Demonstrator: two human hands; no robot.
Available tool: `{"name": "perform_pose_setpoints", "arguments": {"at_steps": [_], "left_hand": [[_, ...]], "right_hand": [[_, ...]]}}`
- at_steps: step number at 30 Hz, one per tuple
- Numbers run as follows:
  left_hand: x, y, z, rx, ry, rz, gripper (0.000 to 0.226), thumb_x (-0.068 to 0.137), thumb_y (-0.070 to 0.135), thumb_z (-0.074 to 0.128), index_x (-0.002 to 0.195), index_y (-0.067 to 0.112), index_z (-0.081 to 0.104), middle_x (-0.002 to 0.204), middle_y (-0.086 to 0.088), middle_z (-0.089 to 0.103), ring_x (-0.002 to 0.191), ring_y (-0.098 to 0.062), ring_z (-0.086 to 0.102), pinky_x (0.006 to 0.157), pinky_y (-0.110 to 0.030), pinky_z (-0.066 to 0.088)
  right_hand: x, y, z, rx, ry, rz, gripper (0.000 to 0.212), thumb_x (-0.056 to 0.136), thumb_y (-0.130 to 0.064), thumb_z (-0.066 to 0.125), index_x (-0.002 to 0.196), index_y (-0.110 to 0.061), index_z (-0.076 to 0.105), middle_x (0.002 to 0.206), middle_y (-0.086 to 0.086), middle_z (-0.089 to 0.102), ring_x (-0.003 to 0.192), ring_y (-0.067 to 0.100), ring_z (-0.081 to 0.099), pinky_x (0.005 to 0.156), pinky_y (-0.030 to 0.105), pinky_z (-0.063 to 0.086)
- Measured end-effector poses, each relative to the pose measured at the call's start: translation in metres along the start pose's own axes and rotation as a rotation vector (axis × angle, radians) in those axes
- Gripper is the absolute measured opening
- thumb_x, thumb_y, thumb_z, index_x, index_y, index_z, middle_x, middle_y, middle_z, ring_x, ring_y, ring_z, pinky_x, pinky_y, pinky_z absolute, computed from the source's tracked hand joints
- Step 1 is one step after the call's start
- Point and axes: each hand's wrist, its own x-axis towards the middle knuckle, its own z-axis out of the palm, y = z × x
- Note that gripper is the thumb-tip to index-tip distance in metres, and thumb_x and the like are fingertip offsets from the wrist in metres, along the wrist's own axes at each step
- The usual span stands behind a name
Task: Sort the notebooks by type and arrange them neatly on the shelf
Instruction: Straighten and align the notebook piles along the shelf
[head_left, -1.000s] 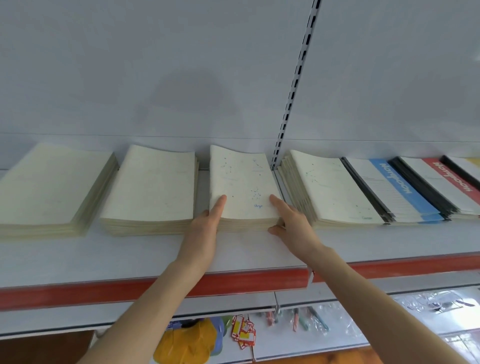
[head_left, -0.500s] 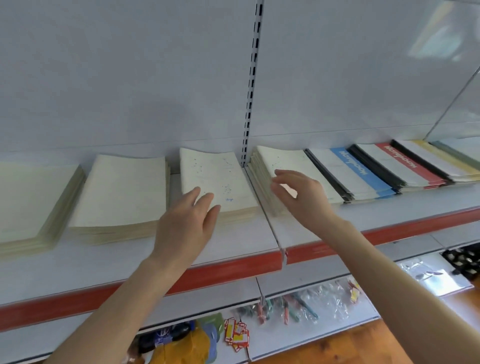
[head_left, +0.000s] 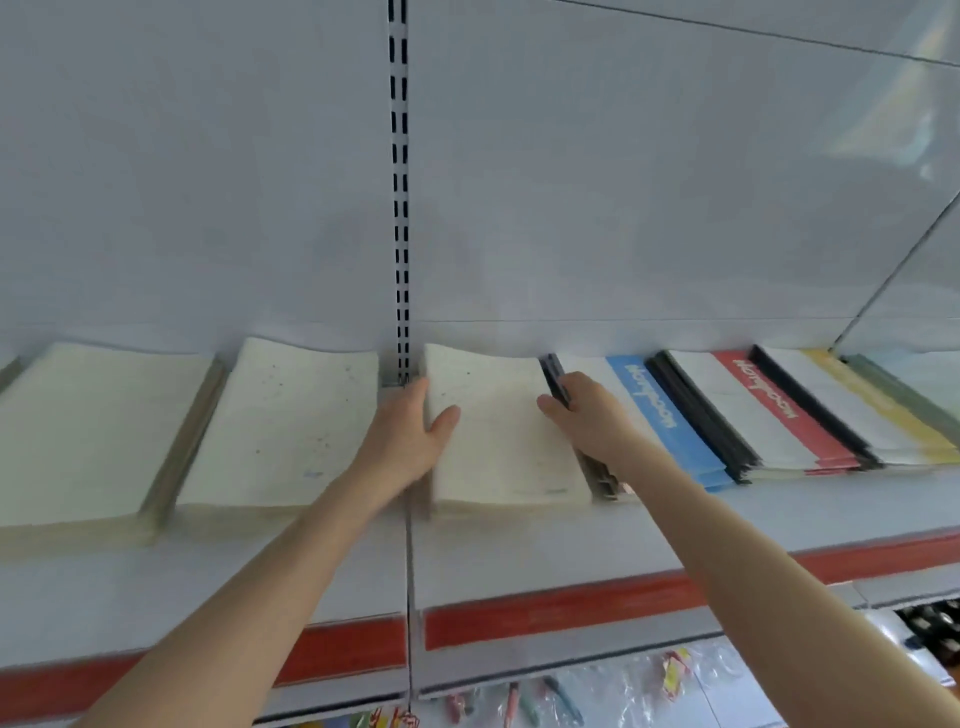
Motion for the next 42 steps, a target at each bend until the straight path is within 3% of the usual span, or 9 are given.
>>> {"name": "perform_pose_setpoints", "arguments": {"at_steps": [2, 5, 10, 17, 21, 24, 31, 37, 42], "left_hand": [[0.011, 0.005, 0.009, -0.101, -0.001, -0.12, 0.041, 0.093, 0.027, 0.052, 0.13, 0.012, 0.042, 0.123, -0.001, 0.053, 0.109, -0.017, 0.051, 0.075, -0.018, 0.032], [0.021, 0.003, 0.018, -0.21, 0.02, -0.189, 0.042, 0.091, 0.022, 0.054, 0.131, 0.015, 0.041, 0.115, 0.002, 0.052, 0.102, -0.014, 0.052, 0.079, -0.022, 0.036], [0.027, -0.009, 0.028, -0.363, -0.019, -0.302, 0.065, 0.088, 0.028, 0.057, 0.145, 0.024, 0.025, 0.135, 0.004, 0.047, 0.117, -0.015, 0.051, 0.102, -0.033, 0.04], [0.029, -0.019, 0.035, -0.43, -0.043, -0.311, 0.083, 0.068, 0.047, 0.055, 0.144, 0.038, 0.021, 0.142, 0.008, 0.043, 0.122, -0.014, 0.05, 0.104, -0.041, 0.041], [0.029, -0.023, 0.037, -0.408, -0.05, -0.298, 0.082, 0.066, 0.055, 0.05, 0.141, 0.046, 0.02, 0.144, 0.012, 0.04, 0.126, -0.013, 0.046, 0.106, -0.042, 0.038], [0.029, -0.023, 0.036, -0.39, -0.062, -0.297, 0.079, 0.072, 0.05, 0.049, 0.144, 0.043, 0.017, 0.145, 0.012, 0.038, 0.128, -0.012, 0.043, 0.108, -0.041, 0.036], [0.042, -0.022, 0.032, -0.379, -0.09, -0.257, 0.072, 0.092, 0.037, 0.049, 0.149, 0.032, 0.004, 0.153, 0.009, 0.024, 0.136, -0.013, 0.031, 0.113, -0.041, 0.027], [0.044, -0.027, 0.037, -0.41, -0.049, -0.251, 0.076, 0.086, 0.038, 0.051, 0.148, 0.035, 0.007, 0.152, 0.01, 0.024, 0.136, -0.013, 0.031, 0.112, -0.042, 0.027], [0.045, -0.028, 0.037, -0.38, -0.039, -0.237, 0.07, 0.09, 0.03, 0.051, 0.147, 0.035, 0.011, 0.151, 0.008, 0.027, 0.135, -0.015, 0.033, 0.112, -0.043, 0.028]], "right_hand": [[0.017, 0.005, 0.005, 0.004, -0.085, -0.011, 0.046, 0.094, -0.038, 0.048, 0.124, -0.003, 0.043, 0.11, 0.004, 0.055, 0.107, 0.026, 0.05, 0.076, 0.027, 0.039], [0.032, 0.009, 0.014, 0.083, -0.174, 0.015, 0.065, 0.093, -0.042, 0.049, 0.144, -0.009, 0.024, 0.144, 0.007, 0.037, 0.131, 0.025, 0.036, 0.101, 0.029, 0.031], [0.046, 0.014, 0.024, 0.196, -0.16, 0.021, 0.076, 0.087, -0.045, 0.056, 0.146, -0.015, 0.02, 0.143, 0.004, 0.04, 0.129, 0.022, 0.04, 0.101, 0.029, 0.034], [0.049, 0.015, 0.026, 0.264, -0.121, 0.013, 0.077, 0.084, -0.045, 0.06, 0.145, -0.016, 0.023, 0.137, -0.001, 0.046, 0.122, 0.019, 0.047, 0.089, 0.025, 0.037], [0.049, 0.01, 0.028, 0.224, -0.109, 0.014, 0.061, 0.085, -0.046, 0.058, 0.134, -0.018, 0.036, 0.122, -0.004, 0.055, 0.111, 0.02, 0.053, 0.085, 0.028, 0.042], [0.048, 0.008, 0.028, 0.195, -0.097, -0.008, 0.05, 0.087, -0.041, 0.056, 0.128, -0.017, 0.039, 0.116, -0.004, 0.055, 0.112, 0.021, 0.053, 0.085, 0.028, 0.041], [0.056, 0.01, 0.027, 0.296, -0.152, 0.033, 0.071, 0.089, -0.041, 0.055, 0.145, -0.015, 0.021, 0.139, 0.001, 0.042, 0.124, 0.02, 0.044, 0.089, 0.025, 0.035], [0.055, 0.008, 0.026, 0.385, -0.138, -0.007, 0.061, 0.091, -0.034, 0.055, 0.142, -0.015, 0.028, 0.119, -0.008, 0.047, 0.101, 0.008, 0.043, 0.083, 0.022, 0.033], [0.055, 0.007, 0.03, 0.366, -0.163, 0.003, 0.063, 0.092, -0.035, 0.049, 0.145, -0.016, 0.021, 0.134, -0.008, 0.044, 0.118, 0.014, 0.046, 0.095, 0.027, 0.037]]}}
